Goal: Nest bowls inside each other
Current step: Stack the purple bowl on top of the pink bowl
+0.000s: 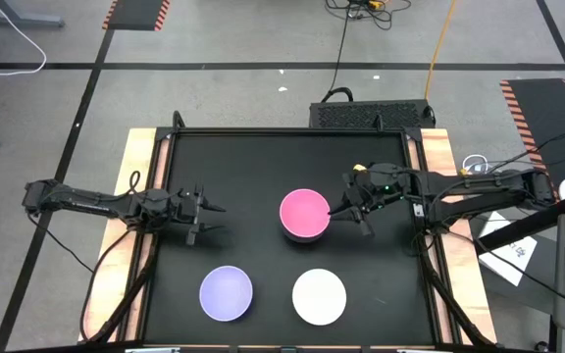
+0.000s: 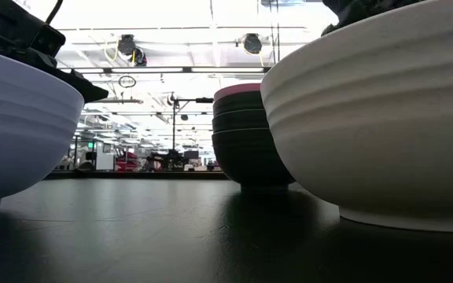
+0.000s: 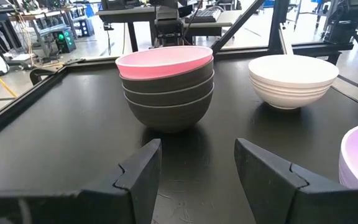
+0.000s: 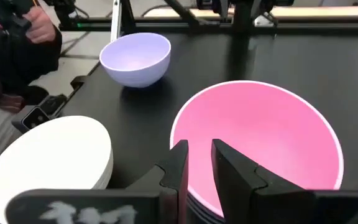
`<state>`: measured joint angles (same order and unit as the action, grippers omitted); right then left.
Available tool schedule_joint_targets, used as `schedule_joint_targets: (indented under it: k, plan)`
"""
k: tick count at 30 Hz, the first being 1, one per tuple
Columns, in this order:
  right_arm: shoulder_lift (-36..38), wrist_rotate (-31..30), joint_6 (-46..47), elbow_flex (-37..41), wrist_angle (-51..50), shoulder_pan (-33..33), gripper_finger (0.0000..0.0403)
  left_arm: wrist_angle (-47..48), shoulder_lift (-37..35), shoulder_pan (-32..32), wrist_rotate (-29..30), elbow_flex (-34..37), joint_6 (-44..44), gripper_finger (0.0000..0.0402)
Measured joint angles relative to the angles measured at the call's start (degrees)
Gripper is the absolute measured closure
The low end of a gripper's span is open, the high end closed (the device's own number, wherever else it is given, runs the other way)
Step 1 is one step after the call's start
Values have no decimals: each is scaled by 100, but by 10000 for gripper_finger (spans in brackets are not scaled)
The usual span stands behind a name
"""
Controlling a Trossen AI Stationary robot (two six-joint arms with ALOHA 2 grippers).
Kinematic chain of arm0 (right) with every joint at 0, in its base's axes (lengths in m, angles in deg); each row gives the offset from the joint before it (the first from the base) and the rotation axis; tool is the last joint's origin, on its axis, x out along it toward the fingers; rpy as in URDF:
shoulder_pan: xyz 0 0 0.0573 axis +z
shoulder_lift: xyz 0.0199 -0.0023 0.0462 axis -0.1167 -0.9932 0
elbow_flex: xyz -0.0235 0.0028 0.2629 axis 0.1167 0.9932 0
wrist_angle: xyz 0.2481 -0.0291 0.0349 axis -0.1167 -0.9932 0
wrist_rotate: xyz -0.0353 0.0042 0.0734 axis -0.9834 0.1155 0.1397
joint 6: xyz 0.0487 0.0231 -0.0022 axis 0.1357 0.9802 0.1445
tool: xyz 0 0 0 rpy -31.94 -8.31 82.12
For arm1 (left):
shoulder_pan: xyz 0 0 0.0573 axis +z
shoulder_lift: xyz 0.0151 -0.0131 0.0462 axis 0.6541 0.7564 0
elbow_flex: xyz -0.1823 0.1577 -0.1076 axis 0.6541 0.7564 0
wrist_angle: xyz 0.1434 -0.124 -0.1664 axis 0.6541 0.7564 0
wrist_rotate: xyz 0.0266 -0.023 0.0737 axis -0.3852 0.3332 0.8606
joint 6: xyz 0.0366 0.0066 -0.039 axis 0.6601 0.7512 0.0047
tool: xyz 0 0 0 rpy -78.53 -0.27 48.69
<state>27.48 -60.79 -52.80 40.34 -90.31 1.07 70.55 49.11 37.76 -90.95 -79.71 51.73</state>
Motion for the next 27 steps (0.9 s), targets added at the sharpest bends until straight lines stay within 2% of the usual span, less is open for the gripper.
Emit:
schedule_joint_targets:
  k: [7, 14, 19, 27]
  plan:
    - [482, -140, 19, 413, 184, -62, 339, 2, 1, 0, 1, 0, 38, 195]
    - [1392, -156, 125, 770, -33, -79, 339, 50, -1, 1, 2, 0, 49, 195]
    - [1913, -460, 216, 991, -103, -79, 339, 50, 1, 0, 35, 0, 111, 195]
    - [2364, -470, 217, 1425, -254, -79, 339, 54, 0, 2, 153, 0, 105, 195]
